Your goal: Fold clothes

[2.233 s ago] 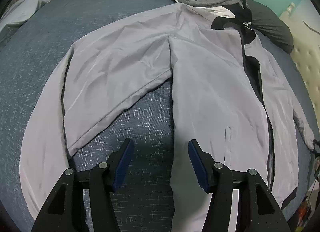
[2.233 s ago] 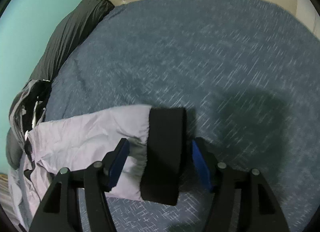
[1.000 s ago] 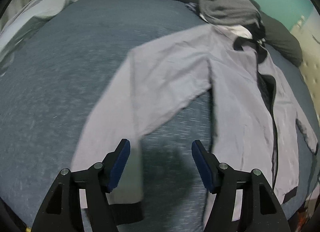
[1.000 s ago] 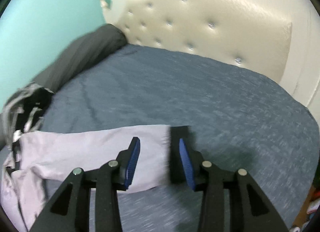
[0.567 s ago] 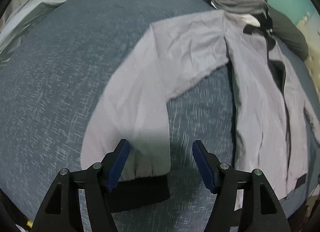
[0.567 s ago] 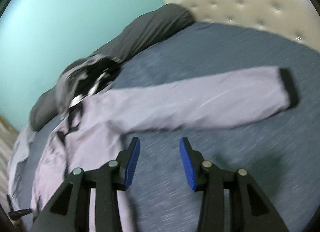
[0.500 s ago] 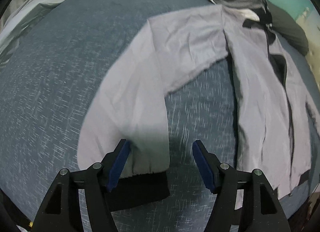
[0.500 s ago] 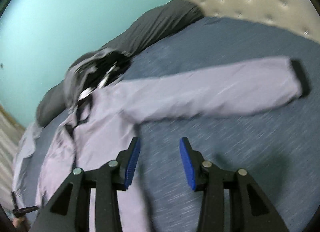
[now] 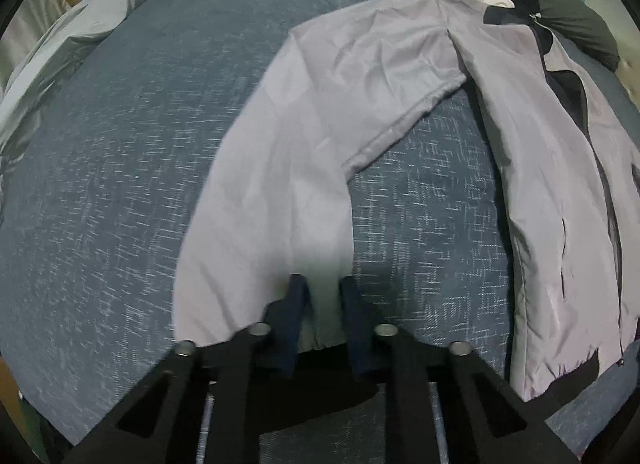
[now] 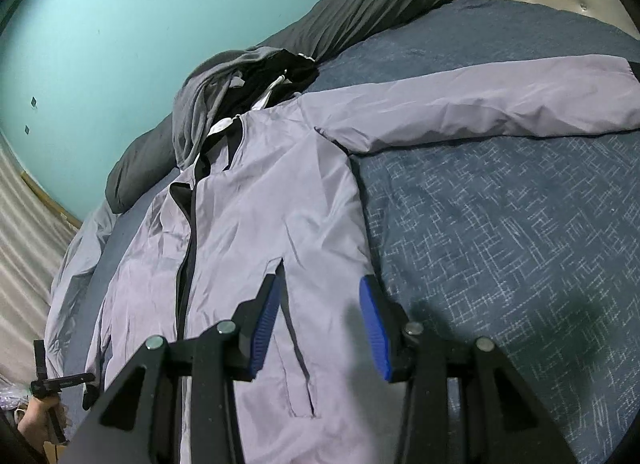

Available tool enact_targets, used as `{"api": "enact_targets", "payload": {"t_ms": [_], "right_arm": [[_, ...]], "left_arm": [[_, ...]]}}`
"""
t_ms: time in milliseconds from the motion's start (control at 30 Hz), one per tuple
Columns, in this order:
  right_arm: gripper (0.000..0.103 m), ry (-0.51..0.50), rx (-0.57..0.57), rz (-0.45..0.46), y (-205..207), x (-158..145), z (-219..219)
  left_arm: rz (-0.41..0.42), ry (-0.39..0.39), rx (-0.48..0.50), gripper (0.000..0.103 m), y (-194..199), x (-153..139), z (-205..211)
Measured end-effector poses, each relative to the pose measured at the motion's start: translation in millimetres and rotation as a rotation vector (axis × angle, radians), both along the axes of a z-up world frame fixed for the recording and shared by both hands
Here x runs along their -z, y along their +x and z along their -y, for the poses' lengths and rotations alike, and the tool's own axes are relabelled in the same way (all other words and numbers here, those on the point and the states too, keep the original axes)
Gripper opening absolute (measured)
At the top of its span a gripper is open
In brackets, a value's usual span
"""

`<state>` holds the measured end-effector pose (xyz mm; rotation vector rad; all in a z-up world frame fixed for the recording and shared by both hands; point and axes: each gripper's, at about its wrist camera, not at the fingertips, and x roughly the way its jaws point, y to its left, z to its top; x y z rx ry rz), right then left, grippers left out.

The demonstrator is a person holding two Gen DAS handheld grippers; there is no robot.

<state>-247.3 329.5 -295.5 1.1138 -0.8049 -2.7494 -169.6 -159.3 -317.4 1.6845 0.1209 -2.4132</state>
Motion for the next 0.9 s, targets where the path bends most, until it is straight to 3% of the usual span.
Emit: {"api": "enact_targets", "payload": {"t_ms": [100, 300, 433, 567, 633, 700, 733, 800, 900], "right_arm": [[0.042, -0.008, 0.003, 0.000, 2, 2, 0], [0.042, -0.008, -0.007, 0.001, 4, 3, 2], [0.042, -0.009, -0.021, 0.001, 4, 2, 6], [0.042, -0.010, -0.022, 0.002, 4, 2, 7], [0.042, -0.009, -0.023, 0.005, 4, 3, 8], [0.042, -0.006, -0.026, 0.007, 4, 3, 9], [0.042, -0.004, -0.027, 0.008, 4, 3, 9], [0.042, -0.003, -0.028, 0.009, 4, 3, 10], [0.042, -0.003, -0.030, 0.010, 4, 3, 11]], "left_arm": [[-0.018, -0.019, 0.006, 0.004, 4, -10, 4], [-0.080, -0.032, -0.041, 0.003, 13, -47, 35], [-0.107, -0.045, -0.158, 0.003, 17, -67, 83], [-0.110, -0.033, -0.305, 0.011, 24, -70, 133], [-0.126, -0.039, -0.360, 0.023, 29, -71, 150], [-0.142, -0.048, -0.399, 0.044, 35, -71, 162], [-0.148, -0.056, -0.417, 0.047, 37, -71, 166], [-0.155, -0.066, -0.433, 0.049, 41, -68, 172], [-0.134, -0.044, -0.368, 0.049, 40, -56, 163]]}}
